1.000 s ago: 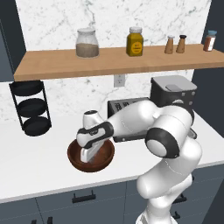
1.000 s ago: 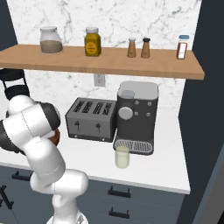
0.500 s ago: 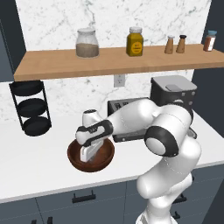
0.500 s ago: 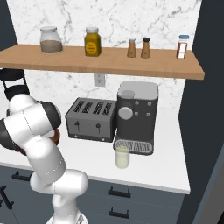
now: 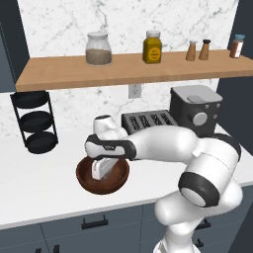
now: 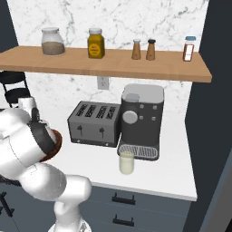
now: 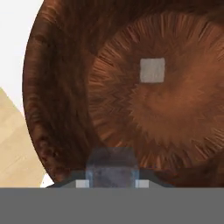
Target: Grab a lemon wedge from the fridge and one ice cube from the ice bowl, and put them in the glass of lemonade.
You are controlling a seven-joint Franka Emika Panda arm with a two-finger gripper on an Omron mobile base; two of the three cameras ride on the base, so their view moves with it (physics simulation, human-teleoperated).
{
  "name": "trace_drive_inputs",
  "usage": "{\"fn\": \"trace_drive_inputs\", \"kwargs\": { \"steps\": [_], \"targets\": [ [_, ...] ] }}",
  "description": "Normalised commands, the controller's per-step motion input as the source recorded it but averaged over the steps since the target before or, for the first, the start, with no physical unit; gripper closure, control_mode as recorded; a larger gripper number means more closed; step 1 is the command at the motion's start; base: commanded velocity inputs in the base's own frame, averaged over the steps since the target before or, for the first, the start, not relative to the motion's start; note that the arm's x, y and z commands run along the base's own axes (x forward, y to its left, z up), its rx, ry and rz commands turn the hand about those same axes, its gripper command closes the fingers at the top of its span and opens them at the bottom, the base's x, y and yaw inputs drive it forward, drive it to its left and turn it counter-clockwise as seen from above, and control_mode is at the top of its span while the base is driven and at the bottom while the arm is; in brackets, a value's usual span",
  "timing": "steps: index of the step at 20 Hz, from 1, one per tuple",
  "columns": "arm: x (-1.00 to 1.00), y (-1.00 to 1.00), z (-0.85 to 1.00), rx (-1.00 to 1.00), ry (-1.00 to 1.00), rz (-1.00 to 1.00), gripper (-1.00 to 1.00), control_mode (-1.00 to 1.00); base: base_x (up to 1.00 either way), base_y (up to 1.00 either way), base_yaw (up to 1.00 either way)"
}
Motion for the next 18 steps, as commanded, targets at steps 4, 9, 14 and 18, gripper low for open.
{"fn": "trace_drive_inputs", "kwargs": {
  "steps": [4,9,14,18],
  "targets": [
    [-0.34,-0.33,0.69,0.0,-0.03,-0.04,1.0,-1.0,0.0,0.0,0.0],
    [-0.27,-0.75,0.21,0.0,0.0,-0.15,1.0,-1.0,0.0,0.0,0.0],
    [-0.13,-0.98,0.09,0.0,0.0,-0.27,1.0,-1.0,0.0,0.0,0.0],
    [0.0,-0.85,0.33,0.0,0.0,-0.29,1.0,-1.0,0.0,0.0,0.0]
  ]
}}
